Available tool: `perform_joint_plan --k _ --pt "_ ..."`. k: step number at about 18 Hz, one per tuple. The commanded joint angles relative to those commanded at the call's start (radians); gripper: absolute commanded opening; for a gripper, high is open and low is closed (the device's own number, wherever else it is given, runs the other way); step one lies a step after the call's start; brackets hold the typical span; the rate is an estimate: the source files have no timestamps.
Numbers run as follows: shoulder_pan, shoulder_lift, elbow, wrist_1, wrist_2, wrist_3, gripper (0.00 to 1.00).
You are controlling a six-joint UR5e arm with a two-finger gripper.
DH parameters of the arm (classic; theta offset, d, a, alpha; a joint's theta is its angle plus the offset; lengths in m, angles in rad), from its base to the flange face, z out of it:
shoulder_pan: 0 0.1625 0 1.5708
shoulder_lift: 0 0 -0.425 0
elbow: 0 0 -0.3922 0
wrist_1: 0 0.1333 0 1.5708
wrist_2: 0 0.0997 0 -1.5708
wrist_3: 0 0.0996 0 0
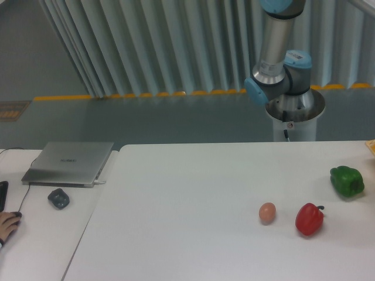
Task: Place the triangular bread on the table
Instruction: 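Lower the gripper holding the triangular bread beside the red pepper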
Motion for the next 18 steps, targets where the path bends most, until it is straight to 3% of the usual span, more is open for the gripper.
perform_joint_plan --k 5,9,11,14,15,16,17,18 --pt "-0.121 -0.064 0.009 0.089 0.011 -0.175 0.0" --pt "-0.157 -0.094 0.023 0.104 0.037 -0.204 0.01" --pt "-0.169 -0.101 0.025 0.107 0.038 -0.204 0.06" --pt "-0.184 -0.107 0.026 0.109 0.04 -0.204 0.3" --pt "-0.186 -0.109 0.028 0.112 0.04 -0.203 0.47" --pt "-0.193 -0.112 0.026 0.124 0.041 -0.201 0.77" --pt "-0.198 -0.114 0.026 0.127 0.049 -0.198 1.0" --pt "-0.207 -0.11 0.02 0.126 0.082 -0.192 1.0"
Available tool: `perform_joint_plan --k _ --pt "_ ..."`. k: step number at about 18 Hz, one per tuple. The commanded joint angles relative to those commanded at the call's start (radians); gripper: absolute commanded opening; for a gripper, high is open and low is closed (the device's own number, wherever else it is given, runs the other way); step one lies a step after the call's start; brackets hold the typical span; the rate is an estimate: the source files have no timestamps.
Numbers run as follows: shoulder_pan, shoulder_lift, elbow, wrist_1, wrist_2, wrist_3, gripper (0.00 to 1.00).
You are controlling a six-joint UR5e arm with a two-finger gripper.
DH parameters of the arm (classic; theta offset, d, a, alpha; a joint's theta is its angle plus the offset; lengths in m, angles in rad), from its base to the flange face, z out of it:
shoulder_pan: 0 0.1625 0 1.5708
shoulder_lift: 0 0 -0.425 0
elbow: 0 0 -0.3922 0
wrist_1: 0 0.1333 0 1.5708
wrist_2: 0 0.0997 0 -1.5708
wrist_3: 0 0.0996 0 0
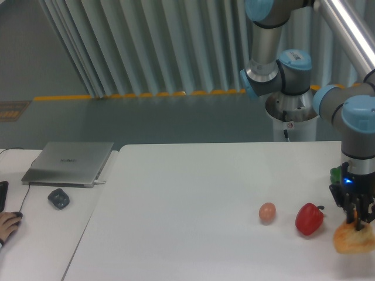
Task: Place the triangular bread on the table
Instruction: 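Lower the gripper holding the triangular bread beside the red pepper, then open the gripper to release the bread and lift away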
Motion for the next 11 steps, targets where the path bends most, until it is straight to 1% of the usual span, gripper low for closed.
perform_joint_plan --k 3,6,8,11 --pt "-0.026 0.002 -0.017 -0.002 0.072 0.002 1.0" --pt "-0.034 -0.005 -0.002 0.005 0.082 0.0 1.0" --pt "-0.026 0.0 0.011 -0.003 0.083 -0.002 1.0" --pt "-0.009 0.035 0.017 -0.046 0.076 0.112 1.0"
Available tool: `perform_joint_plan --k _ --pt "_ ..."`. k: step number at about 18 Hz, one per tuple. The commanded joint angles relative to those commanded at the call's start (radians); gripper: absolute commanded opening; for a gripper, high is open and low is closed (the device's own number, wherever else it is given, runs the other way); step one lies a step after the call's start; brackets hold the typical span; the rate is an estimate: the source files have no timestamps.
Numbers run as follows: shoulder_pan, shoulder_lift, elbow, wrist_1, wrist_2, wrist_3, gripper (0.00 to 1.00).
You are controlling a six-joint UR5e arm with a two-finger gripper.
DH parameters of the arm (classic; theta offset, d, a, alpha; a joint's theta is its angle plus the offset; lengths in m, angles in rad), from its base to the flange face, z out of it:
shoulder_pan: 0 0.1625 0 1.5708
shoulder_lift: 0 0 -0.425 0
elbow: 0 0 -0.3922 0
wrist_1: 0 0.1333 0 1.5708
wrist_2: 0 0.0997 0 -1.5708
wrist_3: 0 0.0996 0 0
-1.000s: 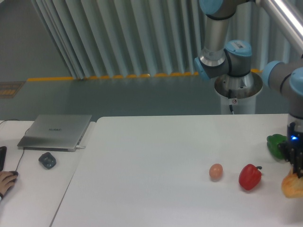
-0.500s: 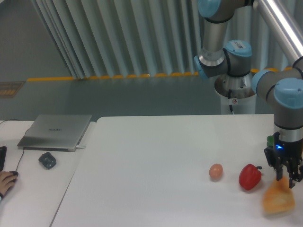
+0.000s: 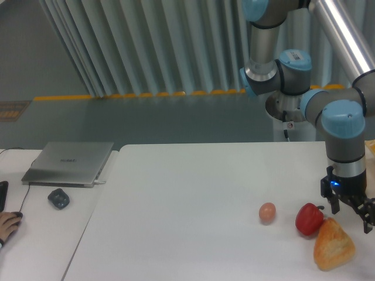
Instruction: Place the triangular bread on the table
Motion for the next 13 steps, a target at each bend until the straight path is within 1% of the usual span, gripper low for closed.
perform_joint_plan --k 4,7,10,13 --pt "0.041 0.044 0.011 -0.083 -0.008 0.17 1.0" --pt "0.072 0.055 0.032 -0.152 -0.015 0.339 1.0" --pt "0.106 0.058 0.069 -0.238 -0.017 0.411 1.0" --pt "0.149 0.065 0.078 -0.281 -0.018 0.421 1.0"
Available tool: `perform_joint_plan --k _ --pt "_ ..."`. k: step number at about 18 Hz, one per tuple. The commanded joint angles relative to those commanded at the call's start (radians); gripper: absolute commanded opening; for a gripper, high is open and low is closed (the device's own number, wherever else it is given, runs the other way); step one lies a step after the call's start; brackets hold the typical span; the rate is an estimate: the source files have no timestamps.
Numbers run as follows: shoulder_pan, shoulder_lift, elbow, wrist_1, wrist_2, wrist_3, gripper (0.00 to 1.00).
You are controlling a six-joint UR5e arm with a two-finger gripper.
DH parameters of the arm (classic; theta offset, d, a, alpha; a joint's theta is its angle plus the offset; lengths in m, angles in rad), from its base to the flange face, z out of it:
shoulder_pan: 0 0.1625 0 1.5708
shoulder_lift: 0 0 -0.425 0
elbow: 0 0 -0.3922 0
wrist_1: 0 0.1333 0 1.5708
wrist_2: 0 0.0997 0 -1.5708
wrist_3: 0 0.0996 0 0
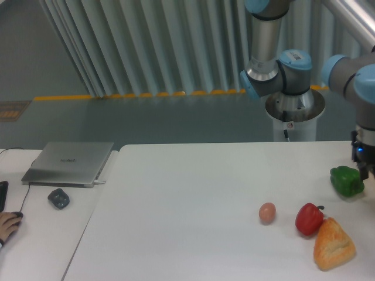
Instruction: Place the triangular bread on the table
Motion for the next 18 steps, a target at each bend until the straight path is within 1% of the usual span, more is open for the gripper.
perform_joint_plan --k 2,4,7,10,18 --pt "0.014 -0.002 0.009 -0.023 -0.009 0.0 1.0" --pt "0.023 -0.006 0.014 -0.034 -0.043 0.0 1.0" --pt "0.028 -0.012 0.014 -0.037 -0.057 0.002 1.0" --pt "0.032 -0.014 0.003 -0.035 -0.061 0.067 1.0" --pt "0.045 -0.012 -0.009 -0.037 -0.064 0.08 1.0"
